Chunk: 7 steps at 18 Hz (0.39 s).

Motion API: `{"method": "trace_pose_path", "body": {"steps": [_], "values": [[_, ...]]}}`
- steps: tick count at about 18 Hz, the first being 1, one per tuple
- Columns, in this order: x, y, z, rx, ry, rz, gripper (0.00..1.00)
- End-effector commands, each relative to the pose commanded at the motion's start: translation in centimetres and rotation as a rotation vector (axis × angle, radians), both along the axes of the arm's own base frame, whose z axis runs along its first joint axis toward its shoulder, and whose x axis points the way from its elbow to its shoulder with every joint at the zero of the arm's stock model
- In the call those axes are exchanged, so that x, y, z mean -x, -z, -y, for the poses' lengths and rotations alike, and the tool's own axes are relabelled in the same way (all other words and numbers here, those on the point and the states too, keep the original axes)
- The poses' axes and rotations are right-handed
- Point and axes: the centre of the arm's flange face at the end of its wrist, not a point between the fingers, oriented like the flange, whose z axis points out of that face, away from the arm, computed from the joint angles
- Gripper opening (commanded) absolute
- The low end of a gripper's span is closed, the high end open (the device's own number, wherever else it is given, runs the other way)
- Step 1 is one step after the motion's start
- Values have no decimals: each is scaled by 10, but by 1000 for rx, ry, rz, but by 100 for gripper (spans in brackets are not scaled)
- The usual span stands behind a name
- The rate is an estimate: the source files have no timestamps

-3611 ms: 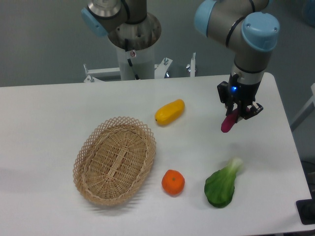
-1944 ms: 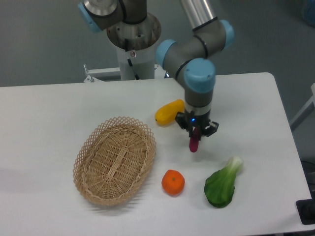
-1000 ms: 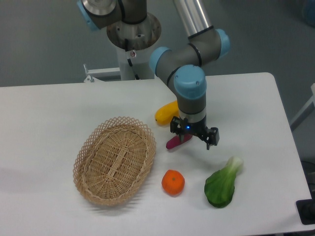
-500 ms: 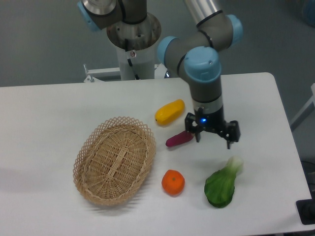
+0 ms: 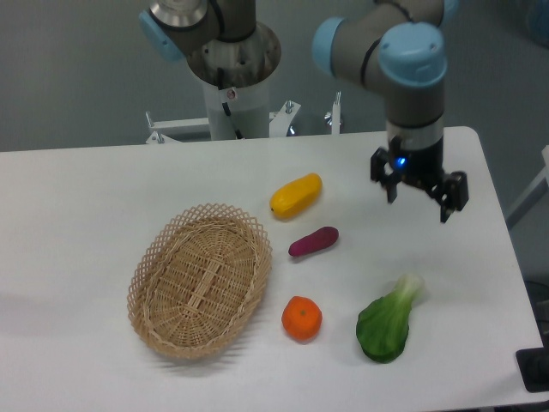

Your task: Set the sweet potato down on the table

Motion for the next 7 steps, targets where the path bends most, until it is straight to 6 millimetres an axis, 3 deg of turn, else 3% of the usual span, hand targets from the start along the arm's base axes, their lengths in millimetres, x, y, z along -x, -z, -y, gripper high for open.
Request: {"method": "trace_pose_path", "body": {"steps": [3, 7], "values": [[4, 0, 18, -19, 72, 16, 100], [4, 0, 20, -20, 71, 16, 100]]}}
